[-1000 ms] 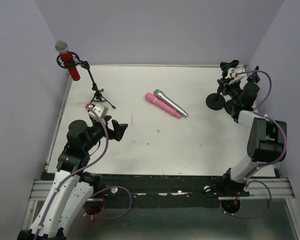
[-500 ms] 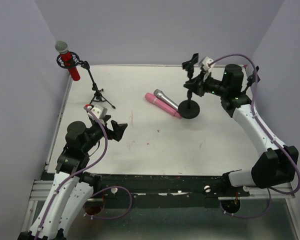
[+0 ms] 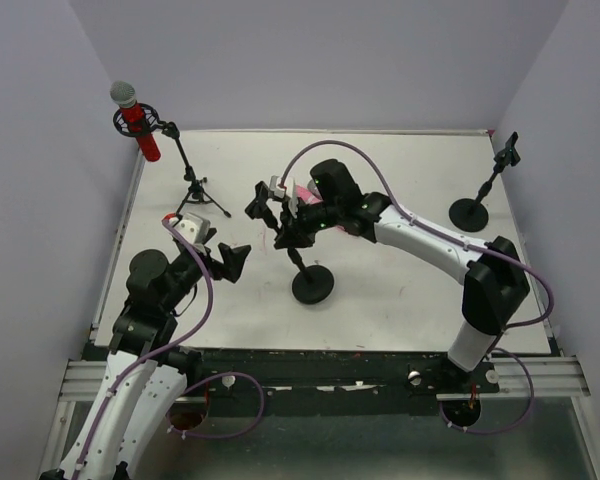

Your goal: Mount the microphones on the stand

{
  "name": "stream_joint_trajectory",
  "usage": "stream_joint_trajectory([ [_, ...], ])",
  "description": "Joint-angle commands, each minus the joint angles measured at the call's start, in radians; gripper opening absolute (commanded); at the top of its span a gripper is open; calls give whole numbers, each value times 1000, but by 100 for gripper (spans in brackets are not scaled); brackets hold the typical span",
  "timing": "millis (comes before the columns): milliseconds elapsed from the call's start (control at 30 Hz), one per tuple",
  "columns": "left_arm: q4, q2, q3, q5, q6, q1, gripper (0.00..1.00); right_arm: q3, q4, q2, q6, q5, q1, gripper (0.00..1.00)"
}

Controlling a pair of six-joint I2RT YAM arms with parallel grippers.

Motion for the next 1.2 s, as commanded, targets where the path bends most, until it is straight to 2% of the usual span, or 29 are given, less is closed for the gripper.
stream_joint_trajectory([
  [0, 30, -9, -15, -14, 26, 1, 99, 37, 59, -20, 22, 108, -19, 7],
  [233, 31, -6, -15, 3, 24, 1, 99, -167, 162, -102, 3, 90, -19, 14],
  [400, 33, -7, -15, 9, 26, 1, 99, -282, 177, -175, -26, 21, -52, 22],
  [633, 45, -7, -19, 61, 24, 3, 99, -334, 98, -259, -116, -91, -121, 45],
  [800, 129, -32, -54, 233, 23, 1, 99, -347, 12, -316, -195, -157, -177, 75],
  [1000, 307, -27, -125, 365, -42, -3, 99, -389, -82, -385, -310, -220, -252, 87],
  [1167, 433, 39, -148, 310, -135, -54, 99, -403, -106, -405, -363, -223, -318, 89],
])
